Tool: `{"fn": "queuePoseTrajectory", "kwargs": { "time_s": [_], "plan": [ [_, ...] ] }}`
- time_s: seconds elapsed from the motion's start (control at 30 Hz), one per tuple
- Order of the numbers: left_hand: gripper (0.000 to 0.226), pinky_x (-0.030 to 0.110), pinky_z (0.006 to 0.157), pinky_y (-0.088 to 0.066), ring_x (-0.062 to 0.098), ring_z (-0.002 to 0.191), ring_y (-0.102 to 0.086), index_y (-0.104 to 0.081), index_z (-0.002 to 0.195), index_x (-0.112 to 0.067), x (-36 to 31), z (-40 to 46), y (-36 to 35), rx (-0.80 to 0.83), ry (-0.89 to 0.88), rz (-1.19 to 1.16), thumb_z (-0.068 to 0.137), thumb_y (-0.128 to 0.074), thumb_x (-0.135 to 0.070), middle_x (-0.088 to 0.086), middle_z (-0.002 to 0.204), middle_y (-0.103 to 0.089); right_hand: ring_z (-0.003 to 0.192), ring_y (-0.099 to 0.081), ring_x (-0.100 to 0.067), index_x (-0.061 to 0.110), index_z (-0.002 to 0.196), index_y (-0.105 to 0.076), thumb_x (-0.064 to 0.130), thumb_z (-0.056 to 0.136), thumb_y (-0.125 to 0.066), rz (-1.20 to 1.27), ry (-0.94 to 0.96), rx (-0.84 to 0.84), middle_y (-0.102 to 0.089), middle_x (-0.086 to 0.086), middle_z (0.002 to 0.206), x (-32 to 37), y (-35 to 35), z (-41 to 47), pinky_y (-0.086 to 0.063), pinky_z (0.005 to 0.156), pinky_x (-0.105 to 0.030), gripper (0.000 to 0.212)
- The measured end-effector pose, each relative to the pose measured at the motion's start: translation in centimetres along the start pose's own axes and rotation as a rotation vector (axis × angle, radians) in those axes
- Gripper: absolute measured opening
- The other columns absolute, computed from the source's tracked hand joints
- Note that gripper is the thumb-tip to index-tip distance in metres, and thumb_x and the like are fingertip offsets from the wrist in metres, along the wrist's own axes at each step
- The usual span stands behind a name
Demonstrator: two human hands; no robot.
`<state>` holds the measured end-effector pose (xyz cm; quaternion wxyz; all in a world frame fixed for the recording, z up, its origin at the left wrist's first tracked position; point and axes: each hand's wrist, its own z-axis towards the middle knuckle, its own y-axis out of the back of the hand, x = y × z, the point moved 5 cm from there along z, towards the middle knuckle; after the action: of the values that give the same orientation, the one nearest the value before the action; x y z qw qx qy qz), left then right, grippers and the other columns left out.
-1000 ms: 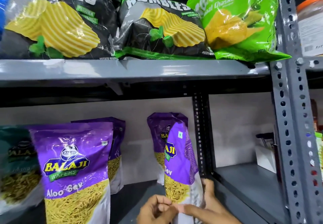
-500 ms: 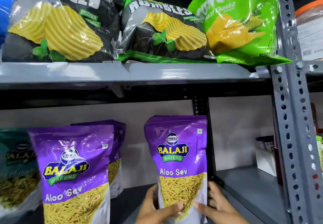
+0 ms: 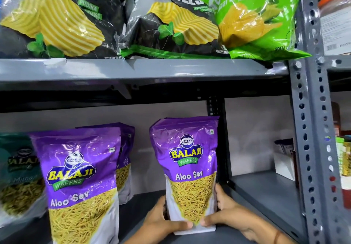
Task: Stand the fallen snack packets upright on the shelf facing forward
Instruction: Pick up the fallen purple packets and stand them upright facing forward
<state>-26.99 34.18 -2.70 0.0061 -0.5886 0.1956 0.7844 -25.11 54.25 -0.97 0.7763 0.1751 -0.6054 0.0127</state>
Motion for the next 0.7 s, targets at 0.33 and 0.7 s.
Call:
{"fn": "queuePoseTrajectory", "kwargs": {
  "time_s": [0.33,0.7],
  "plan": [
    [0.094,0.031,0.089,-0.057,0.000,0.097,-0.070,-0.057,0.108,-0.042,-1.0,-2.8,-1.8,-0.256,0.046,0.192,0.022,-0.085,-0.070,-0.023,0.103,-0.074,0.122,-0.059,-0.005,0.038,0.129,-0.043,0.013,0.047,-0.091,0.011,-0.020,0.024,-0.067,0.014,0.127,-1.0,1.5,-1.4,-0.044,0.110,-0.035,0.098],
    [0.099,0.015,0.102,-0.042,-0.014,0.121,-0.051,-0.042,0.132,-0.045,-5.4,-7.5,0.8,-0.485,-0.275,0.100,0.044,-0.085,-0.059,-0.026,0.132,-0.056,0.141,-0.029,0.007,0.052,0.141,-0.020,0.044,0.056,-0.088,-0.135,0.399,-0.643,-0.028,0.024,0.154,5.9,-0.8,-5.5,-0.027,0.117,-0.030,0.109]
  ]
}}
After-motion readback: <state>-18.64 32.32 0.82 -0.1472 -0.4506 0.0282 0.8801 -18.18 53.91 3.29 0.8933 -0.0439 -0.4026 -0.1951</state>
